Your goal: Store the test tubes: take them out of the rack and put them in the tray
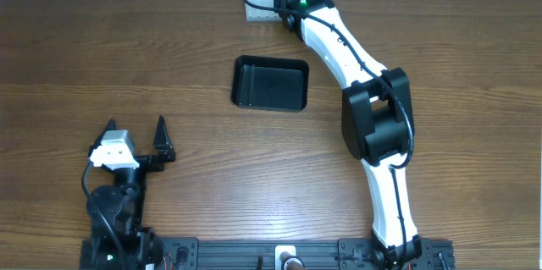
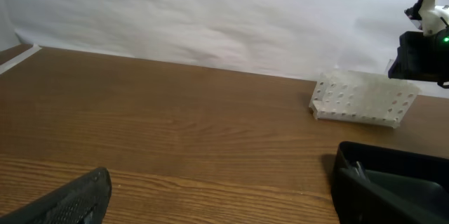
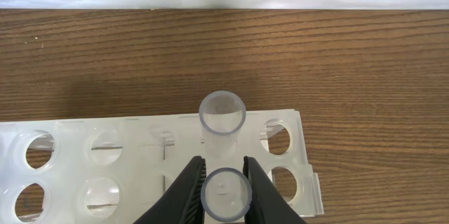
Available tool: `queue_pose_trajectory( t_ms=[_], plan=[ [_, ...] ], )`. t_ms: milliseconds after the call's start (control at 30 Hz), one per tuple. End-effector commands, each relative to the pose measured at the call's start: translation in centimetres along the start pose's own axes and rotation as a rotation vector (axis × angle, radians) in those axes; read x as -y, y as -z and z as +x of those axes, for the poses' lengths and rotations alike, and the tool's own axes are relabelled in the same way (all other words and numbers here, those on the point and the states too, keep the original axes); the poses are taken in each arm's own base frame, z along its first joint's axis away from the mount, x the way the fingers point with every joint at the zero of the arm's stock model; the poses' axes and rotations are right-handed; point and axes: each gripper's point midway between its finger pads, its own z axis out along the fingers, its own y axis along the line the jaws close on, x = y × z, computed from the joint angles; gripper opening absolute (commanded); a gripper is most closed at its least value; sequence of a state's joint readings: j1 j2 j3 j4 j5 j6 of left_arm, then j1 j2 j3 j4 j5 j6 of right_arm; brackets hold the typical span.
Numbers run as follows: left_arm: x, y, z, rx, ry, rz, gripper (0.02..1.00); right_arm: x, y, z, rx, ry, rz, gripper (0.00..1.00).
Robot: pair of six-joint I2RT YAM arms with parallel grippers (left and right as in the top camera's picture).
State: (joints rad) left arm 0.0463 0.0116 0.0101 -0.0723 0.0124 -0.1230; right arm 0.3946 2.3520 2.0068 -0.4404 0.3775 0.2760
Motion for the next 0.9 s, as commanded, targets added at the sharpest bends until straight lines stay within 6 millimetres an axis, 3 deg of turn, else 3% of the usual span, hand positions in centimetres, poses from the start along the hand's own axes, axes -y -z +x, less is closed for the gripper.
queue_pose_trajectory(
  t_ms=[33, 533, 900],
  plan=[
    [0.2, 0.0, 0.2, -0.002, -0.015, 0.013, 0.998, -0.9, 0.0, -0.3, 0.015, 0.009, -0.004, 0.178],
    [0.2, 0.0, 0.2, -0.001, -0.015, 0.013, 0.998, -3.2, 0.6, -0.8, 0.047, 0.01, -0.063, 0.183],
    [0.2, 0.0, 0.2, -0.002, -0.015, 0.013, 0.998, -3.5, 0.7, -0.7, 0.049, 0.032, -0.065, 0.169]
  ],
)
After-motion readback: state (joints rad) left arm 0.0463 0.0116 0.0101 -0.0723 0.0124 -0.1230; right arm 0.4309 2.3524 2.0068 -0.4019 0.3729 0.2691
